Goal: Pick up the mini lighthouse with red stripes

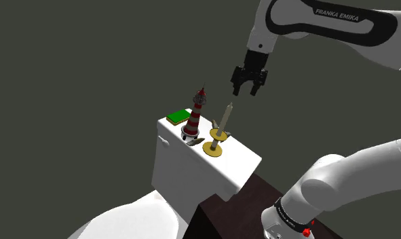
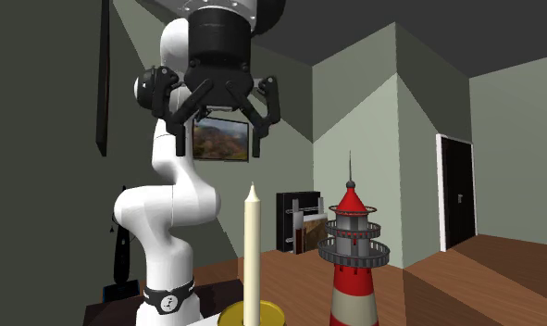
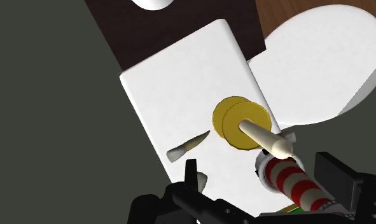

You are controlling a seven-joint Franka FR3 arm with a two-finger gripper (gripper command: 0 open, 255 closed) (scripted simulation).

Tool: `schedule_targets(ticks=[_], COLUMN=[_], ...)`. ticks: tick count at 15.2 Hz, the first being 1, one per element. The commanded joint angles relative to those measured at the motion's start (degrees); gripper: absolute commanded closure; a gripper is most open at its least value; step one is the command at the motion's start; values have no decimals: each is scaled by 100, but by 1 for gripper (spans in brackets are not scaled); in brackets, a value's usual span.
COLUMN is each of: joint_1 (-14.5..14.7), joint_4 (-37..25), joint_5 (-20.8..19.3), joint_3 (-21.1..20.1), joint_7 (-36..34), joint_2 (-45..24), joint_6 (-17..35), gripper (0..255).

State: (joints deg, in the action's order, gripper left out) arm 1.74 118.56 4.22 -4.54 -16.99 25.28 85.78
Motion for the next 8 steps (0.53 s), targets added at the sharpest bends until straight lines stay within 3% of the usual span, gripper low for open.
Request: schedule_targets(ticks=[1, 8], joint_1=[39, 210], joint_4=[-473, -2410], joint_5=[28, -53], joint_3=[-138, -523], joint_7=[-202, -881], joint_2=[-495, -2205], joint_6=[-28, -446], gripper=[0, 0])
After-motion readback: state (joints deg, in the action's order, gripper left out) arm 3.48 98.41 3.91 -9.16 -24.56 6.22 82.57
